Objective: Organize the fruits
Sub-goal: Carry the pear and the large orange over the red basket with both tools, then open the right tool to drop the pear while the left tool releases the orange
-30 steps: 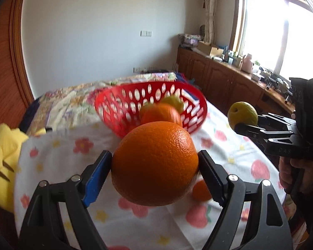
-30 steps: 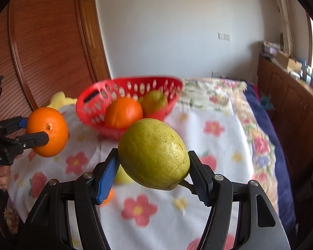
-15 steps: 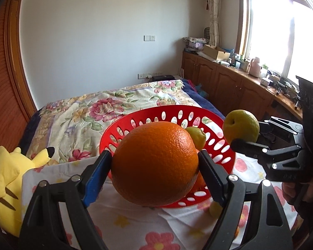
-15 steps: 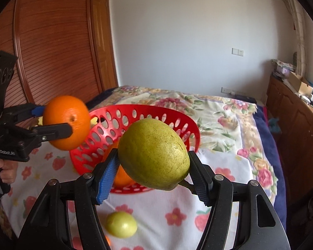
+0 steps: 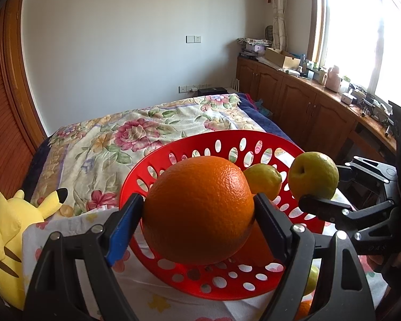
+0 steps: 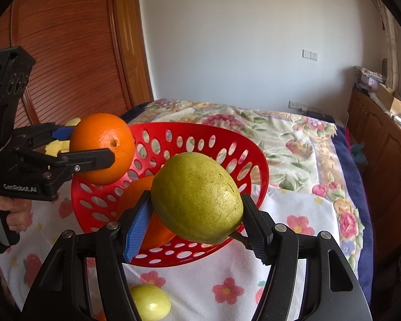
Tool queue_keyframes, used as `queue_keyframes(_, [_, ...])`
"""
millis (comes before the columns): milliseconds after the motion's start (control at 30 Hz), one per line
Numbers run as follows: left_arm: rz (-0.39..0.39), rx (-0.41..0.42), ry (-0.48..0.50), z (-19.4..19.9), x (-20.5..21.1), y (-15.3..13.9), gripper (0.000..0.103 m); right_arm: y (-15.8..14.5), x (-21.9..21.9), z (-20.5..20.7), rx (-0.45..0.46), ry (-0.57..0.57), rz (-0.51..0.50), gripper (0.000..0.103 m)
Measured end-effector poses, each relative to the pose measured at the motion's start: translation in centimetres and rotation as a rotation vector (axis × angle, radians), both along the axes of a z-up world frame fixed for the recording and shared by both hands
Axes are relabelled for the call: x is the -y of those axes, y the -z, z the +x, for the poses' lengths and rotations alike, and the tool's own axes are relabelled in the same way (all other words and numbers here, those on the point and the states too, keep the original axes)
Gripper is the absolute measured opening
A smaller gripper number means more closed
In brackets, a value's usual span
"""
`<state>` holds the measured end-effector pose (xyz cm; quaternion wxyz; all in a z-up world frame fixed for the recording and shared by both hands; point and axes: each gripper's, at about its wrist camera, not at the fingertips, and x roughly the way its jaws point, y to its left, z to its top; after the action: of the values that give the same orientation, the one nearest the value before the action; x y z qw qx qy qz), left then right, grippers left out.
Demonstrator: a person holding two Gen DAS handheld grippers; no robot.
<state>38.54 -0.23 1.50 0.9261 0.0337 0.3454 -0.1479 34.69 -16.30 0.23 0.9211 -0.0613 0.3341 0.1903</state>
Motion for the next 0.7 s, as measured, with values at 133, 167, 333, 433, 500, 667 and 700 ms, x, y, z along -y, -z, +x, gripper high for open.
queue_keyframes(133, [0.006,-0.008,-0.003,0.5,0.1,0.3,0.083,0.3,-0.2,-0.1,-0.004,-0.005,-0.006,0.067])
queue_keyframes(167, [0.009,-0.01,-0.004,0.6,0.1,0.5,0.083,0.3,-0.3,0.0,-0.003,-0.007,-0.009,0.067])
queue_keyframes(333, [0.018,-0.023,-0.01,1.0,0.2,0.8,0.083,0.8,-0.7,-0.1,-0.009,-0.012,-0.031,0.067])
queue_keyframes(433, [0.021,-0.037,-0.019,1.0,0.2,1.0,0.084,1.1,-0.9,-0.1,-0.011,-0.014,-0.04,0.067])
queue_keyframes(500, [0.016,-0.044,-0.02,1.0,0.1,1.1,0.084,1.1,-1.0,-0.2,-0.012,-0.021,-0.043,0.067])
queue_keyframes(667, [0.03,-0.055,-0.036,0.9,0.1,1.2,0.084,1.2,-1.3,-0.3,-0.004,-0.02,-0.045,0.067])
queue_keyframes(700, [0.029,-0.062,-0.039,0.9,0.1,1.3,0.084,1.0,-1.1,-0.3,0.004,-0.015,-0.041,0.068])
